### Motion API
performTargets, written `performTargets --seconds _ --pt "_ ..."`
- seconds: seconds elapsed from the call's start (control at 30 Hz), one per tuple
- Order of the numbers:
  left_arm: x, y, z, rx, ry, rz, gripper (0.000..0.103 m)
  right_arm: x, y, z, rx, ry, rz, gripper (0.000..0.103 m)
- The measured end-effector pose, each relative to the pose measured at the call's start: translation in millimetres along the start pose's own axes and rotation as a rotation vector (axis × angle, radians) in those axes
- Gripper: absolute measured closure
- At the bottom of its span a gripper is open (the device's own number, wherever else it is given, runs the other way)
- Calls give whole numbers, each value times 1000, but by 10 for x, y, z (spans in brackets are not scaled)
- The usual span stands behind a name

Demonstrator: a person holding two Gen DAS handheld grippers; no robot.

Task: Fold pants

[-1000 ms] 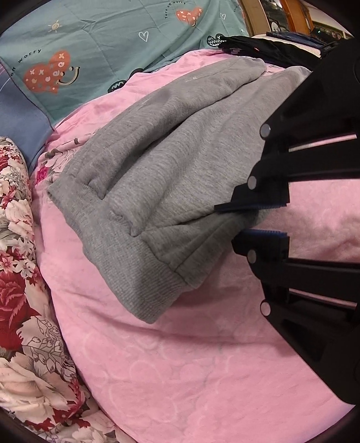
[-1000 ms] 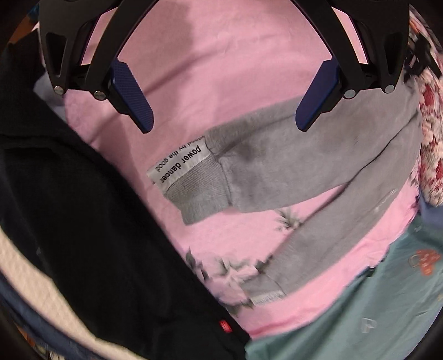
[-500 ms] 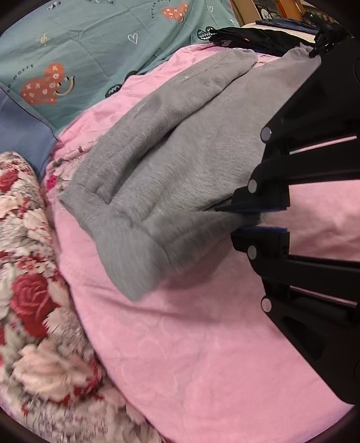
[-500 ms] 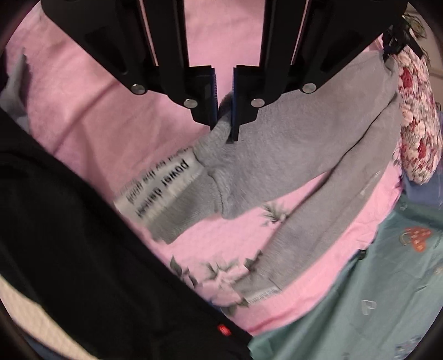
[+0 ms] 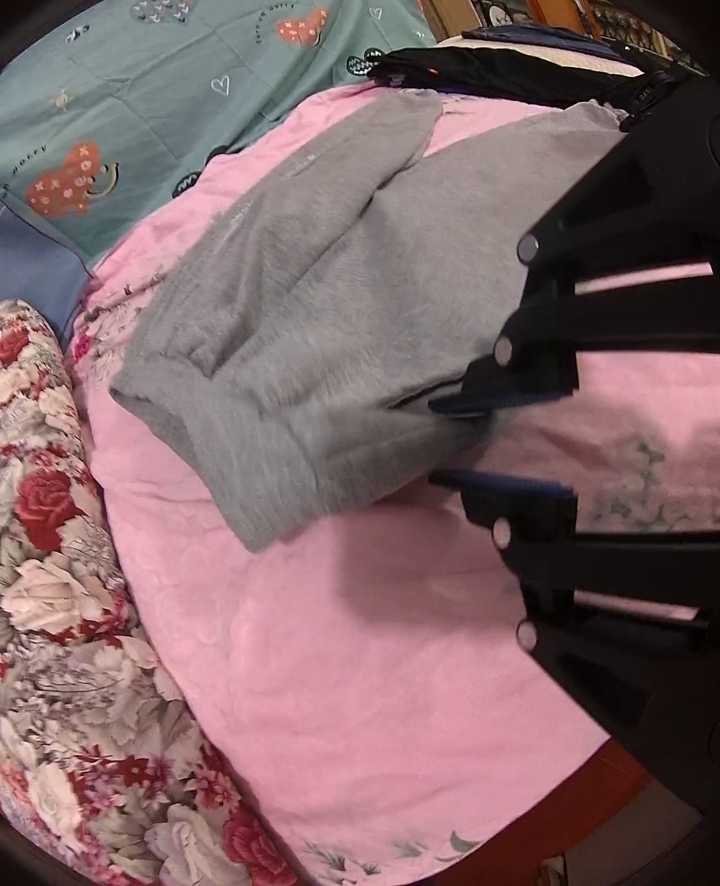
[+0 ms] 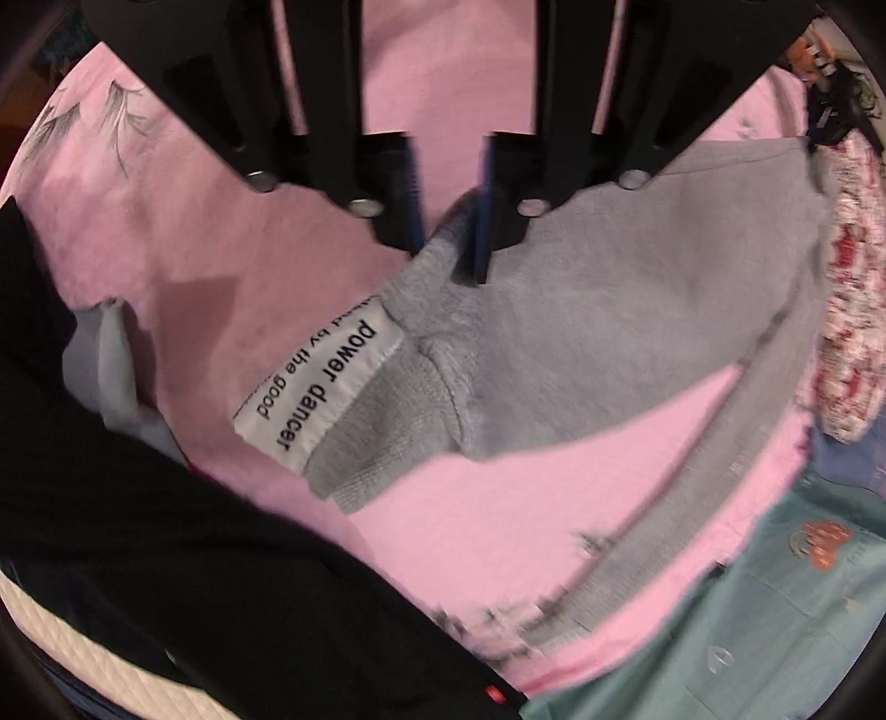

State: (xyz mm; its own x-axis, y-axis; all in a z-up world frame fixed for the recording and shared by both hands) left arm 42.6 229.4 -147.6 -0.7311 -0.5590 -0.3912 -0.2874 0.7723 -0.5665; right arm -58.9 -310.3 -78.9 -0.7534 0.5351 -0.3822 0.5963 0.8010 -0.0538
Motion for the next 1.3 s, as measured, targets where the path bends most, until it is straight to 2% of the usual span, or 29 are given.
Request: performTargets --seconds 0.03,0.1,0.17,0.23,0.3,0.33,0.4,0.47,0.53,0.57,0.63,0.7,0.77,0.8,0.83,0.87,0.97,1.1,1.2,1.27,1.3 --pt "-19 -62 -88 3 -18 34 57 -5 -16 -50 32 -3 -12 59" --pt "-83 -196 -272 -20 -70 95 48 -62 -56 -259 79 -65 -34 56" --pt "-219 -363 -355 -40 -90 153 45 -216 -83 -532 115 -140 -39 50" --pt "-464 -559 -250 -13 -55 203 41 -512 26 -766 39 -209 -38 32" --pt "-722 -728 -49 30 -12 215 35 -883 248 -848 -61 -234 -65 24" --pt "-889 -819 127 57 19 220 32 -1148 409 -819 -114 -241 -83 24" --pt "-1139 -932 480 73 76 219 32 -1599 673 -660 -164 -236 -97 24" --pt "-1320 -954 882 39 145 213 38 -2073 936 -330 -177 -191 -113 24" --pt "-1423 -897 1219 -9 211 202 64 -2446 1132 66 -172 -121 -96 24" --pt "-1445 -847 1353 -32 241 194 69 -2574 1202 257 -146 -85 -90 25" --pt "-1477 -768 1513 -49 266 187 78 -2734 1290 579 -107 -24 -84 34" --pt "-1516 -724 1607 -59 258 193 84 -2805 1373 797 -135 24 -90 41" --pt "-1569 -661 1696 -81 244 178 88 -2858 1442 1000 -118 48 -106 56" --pt "-1592 -652 1714 -80 234 170 89 -2875 1448 1108 -116 66 -97 75" --pt "-1613 -651 1730 -82 231 163 91 -2891 1420 1104 -111 41 -77 93" --pt "-1619 -651 1728 -85 227 161 92 -2905 1395 1087 -128 31 -60 97" --pt "-1530 -675 1670 -101 229 197 100 -2848 1264 891 -115 -15 -28 99" --pt "-1379 -663 1585 -93 217 241 100 -2574 1149 541 -70 -55 -62 100" --pt "-1391 -606 1612 -73 217 227 100 -2452 1091 624 -40 -30 -60 99" --pt "-1437 -594 1675 -72 218 221 100 -2411 1133 855 5 4 -75 98" --pt "-1462 -599 1690 -75 221 222 100 -2399 1165 971 26 22 -85 92"
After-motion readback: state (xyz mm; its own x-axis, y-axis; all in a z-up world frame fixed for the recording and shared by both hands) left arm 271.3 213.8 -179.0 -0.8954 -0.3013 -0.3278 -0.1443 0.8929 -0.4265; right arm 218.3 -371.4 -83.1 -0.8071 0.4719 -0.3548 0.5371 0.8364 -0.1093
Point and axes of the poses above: each gripper's, at about its wrist camera, not at the fingertips, and z roughly the way its jaws point, y to its left, x to its underside, the point moved 4 cm from there along z, roughly the way its jaws point, and after that the axes turned 14 degrees about x, right-handed, at the moved point
